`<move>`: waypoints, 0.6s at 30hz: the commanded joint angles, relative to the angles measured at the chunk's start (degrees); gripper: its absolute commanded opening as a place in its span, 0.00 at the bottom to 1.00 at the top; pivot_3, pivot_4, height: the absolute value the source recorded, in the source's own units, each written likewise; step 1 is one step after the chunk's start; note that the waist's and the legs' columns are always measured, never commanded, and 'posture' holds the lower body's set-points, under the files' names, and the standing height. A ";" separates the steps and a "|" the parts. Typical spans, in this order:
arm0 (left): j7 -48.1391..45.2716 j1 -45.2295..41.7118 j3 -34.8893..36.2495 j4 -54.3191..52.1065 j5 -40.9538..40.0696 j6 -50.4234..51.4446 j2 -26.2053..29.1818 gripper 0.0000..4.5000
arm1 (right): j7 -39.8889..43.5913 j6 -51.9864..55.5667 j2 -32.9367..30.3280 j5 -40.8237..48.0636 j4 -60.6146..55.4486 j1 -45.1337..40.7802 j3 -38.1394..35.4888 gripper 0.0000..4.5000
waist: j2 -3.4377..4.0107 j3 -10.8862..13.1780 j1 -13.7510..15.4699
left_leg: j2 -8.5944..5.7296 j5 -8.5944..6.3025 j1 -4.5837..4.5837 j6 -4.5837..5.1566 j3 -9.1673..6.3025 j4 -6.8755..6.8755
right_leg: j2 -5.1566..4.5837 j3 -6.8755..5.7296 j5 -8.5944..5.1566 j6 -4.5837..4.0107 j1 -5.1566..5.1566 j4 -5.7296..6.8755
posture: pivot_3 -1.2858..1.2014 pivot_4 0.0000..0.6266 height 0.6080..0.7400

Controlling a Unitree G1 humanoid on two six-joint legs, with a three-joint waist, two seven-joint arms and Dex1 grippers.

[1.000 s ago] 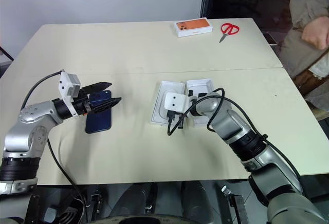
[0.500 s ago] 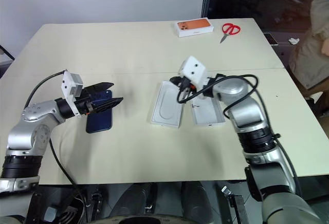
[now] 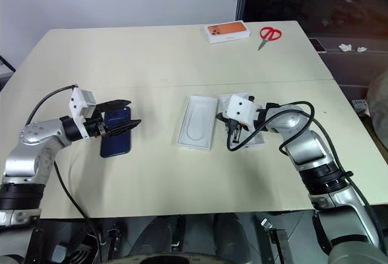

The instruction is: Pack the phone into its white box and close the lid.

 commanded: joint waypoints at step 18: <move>1.87 -1.77 1.09 0.75 -2.56 0.55 -3.13 0.88 | -2.97 7.19 8.02 4.41 -4.39 -6.73 -1.42 0.01 | 0.01 0.01 -0.35 | 0.07 0.01 0.01 -0.02 0.00 -0.01 | 0.08 0.01 0.00 0.00 -0.04 0.03 | 0.52 0.24 1.00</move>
